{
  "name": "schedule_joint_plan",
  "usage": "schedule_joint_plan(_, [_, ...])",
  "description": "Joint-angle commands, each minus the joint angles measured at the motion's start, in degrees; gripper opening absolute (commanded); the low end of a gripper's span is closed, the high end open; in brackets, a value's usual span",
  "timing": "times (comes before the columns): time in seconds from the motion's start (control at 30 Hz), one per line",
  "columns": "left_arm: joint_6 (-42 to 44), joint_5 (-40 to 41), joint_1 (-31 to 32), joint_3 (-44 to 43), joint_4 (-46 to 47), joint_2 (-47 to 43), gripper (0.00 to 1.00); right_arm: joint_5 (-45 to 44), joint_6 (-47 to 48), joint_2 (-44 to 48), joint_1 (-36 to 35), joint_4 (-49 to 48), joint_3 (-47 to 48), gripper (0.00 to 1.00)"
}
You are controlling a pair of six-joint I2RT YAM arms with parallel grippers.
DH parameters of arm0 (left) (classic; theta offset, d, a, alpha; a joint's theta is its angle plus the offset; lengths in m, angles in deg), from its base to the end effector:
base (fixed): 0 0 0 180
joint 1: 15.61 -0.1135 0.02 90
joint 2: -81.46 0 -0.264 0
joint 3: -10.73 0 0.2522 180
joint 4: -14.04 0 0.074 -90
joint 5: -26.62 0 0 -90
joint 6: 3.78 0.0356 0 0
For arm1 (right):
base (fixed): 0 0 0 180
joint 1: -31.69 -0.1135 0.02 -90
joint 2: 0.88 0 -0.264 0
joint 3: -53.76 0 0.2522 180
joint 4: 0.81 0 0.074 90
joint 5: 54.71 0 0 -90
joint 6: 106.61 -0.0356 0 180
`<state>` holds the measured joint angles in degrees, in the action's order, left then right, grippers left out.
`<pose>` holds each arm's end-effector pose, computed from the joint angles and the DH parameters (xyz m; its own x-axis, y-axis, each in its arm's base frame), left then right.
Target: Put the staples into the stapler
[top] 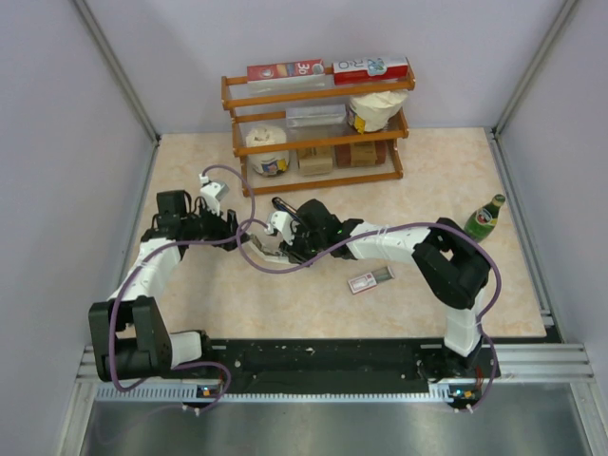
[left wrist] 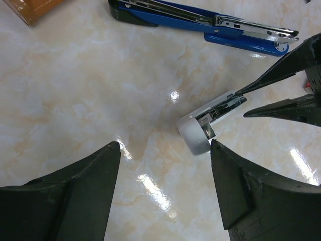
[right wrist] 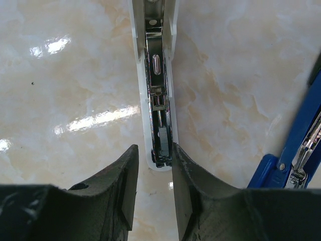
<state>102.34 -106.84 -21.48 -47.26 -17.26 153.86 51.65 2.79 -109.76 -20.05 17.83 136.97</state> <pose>0.2553 0.0016 0.2309 -0.5720 0.1438 -0.8075 0.5854 0.7612 -0.2791 0.2461 0.3282 0.1785 -0.1163 -0.6621 -0.7403 -0.9720 0.2290 -0.0521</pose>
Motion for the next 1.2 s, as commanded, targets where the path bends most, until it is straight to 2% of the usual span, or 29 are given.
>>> schedule_joint_plan(0.0, [-0.5,-1.1,0.3,-2.4,2.0,0.5,0.75,0.2,0.5,0.9,-0.7,-1.3,0.9,0.32])
schedule_joint_plan(0.33, [-0.5,-1.1,1.2,-2.4,2.1,1.1,0.68,-0.4,0.9,4.0,-0.6,-2.5,-0.4,0.31])
schedule_joint_plan(0.57, [-0.6,-0.7,1.4,-2.6,1.9,1.0,0.68,-0.5,1.1,5.6,-0.5,-3.5,-1.1,0.32])
schedule_joint_plan(1.17, [-0.2,-0.9,2.4,-3.5,0.8,0.8,0.65,-1.2,1.5,2.4,0.4,-3.8,-1.1,0.33])
